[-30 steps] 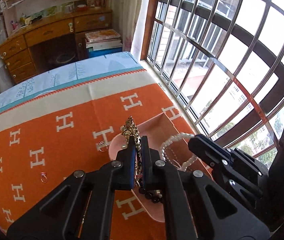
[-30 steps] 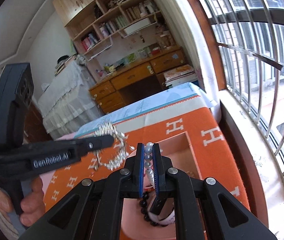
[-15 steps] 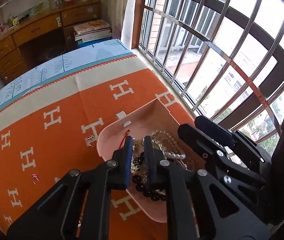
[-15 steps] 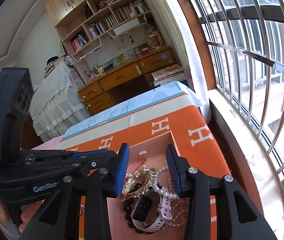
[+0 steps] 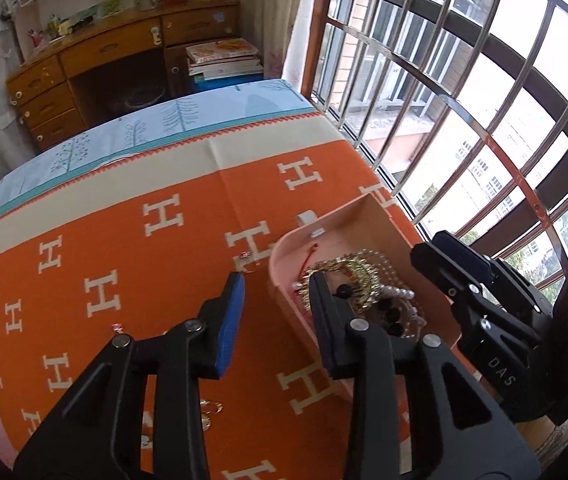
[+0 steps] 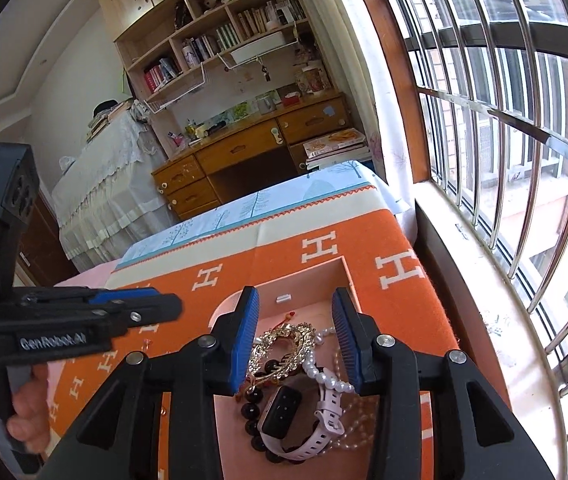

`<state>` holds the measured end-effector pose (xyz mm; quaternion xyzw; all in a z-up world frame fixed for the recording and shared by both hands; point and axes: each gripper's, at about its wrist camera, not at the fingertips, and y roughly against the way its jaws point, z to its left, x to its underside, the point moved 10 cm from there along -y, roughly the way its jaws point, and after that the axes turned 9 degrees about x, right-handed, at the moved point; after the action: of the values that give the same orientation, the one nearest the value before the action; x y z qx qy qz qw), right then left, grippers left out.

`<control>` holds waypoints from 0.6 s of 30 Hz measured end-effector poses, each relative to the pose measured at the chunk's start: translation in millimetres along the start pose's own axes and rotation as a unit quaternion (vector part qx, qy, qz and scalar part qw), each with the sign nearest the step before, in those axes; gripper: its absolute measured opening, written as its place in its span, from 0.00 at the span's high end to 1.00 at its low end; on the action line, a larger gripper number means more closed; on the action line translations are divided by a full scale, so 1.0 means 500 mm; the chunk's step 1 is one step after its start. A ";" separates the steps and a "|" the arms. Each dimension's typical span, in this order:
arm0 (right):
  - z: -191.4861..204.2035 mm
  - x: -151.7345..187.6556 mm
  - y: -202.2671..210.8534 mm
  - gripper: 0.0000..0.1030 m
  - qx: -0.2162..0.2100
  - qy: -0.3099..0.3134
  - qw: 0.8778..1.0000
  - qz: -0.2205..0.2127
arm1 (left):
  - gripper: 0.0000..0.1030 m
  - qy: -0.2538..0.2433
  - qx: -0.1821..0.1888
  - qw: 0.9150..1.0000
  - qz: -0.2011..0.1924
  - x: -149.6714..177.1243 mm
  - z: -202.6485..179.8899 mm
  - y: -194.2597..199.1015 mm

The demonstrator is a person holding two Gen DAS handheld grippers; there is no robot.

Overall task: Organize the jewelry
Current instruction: 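Withdraw both open grippers from the pink box toward the rings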

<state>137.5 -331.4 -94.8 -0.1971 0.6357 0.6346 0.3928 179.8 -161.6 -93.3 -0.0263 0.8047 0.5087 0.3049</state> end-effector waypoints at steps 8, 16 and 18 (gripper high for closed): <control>0.034 0.016 0.006 0.63 -0.020 0.022 0.999 0.017 | 0.64 0.026 -0.036 0.999 -0.001 0.048 0.108 0.064; 0.102 0.030 -0.010 0.63 -0.057 0.040 0.995 0.069 | 0.54 0.065 -0.067 0.996 -0.009 0.081 0.220 0.130; 0.123 0.031 -0.017 0.63 -0.060 0.053 0.993 0.084 | 0.54 0.069 -0.072 0.995 -0.008 0.088 0.237 0.141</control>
<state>149.5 -269.5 -104.8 -0.1994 0.6304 0.6914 0.2912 174.4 -17.3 -94.7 -0.0897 0.7850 0.5596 0.2504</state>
